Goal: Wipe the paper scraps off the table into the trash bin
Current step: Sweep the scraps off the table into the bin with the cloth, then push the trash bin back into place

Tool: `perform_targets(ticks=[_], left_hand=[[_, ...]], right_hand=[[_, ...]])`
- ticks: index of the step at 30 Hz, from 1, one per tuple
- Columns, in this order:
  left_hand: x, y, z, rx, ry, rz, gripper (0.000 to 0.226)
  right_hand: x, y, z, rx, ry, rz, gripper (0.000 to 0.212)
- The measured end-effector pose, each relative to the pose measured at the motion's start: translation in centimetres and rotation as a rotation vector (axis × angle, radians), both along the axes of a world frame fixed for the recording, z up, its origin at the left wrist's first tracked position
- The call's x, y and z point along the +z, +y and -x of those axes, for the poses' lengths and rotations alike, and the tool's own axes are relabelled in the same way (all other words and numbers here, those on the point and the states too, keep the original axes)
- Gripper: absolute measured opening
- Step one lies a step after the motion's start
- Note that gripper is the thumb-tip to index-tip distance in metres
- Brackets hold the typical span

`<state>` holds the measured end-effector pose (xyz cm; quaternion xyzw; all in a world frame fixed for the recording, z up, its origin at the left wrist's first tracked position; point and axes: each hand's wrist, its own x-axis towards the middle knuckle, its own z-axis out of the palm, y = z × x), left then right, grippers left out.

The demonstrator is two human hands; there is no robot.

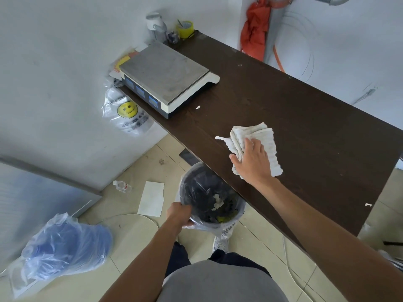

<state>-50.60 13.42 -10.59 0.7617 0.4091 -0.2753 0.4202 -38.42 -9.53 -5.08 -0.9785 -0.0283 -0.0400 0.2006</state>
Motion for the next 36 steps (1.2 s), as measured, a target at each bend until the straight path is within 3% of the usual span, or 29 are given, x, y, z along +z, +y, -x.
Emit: perform_targets(ticks=[18,26,36], left_hand=[[-1.5,6.1,4.2,0.355,-0.021,0.104,0.017],[-1.5,10.0,6.6,0.539,-0.035,0.081,0.014],[-1.9,15.5,7.7,0.749,-0.038,0.083,0.007]], right_hand=[[-4.3,10.2,5.9,0.593,0.160,-0.006,0.063],[-5.9,14.4,7.2,0.744,0.311,0.096,0.067],[-6.9,18.6,5.9,0.767,0.300,0.157,0.069]])
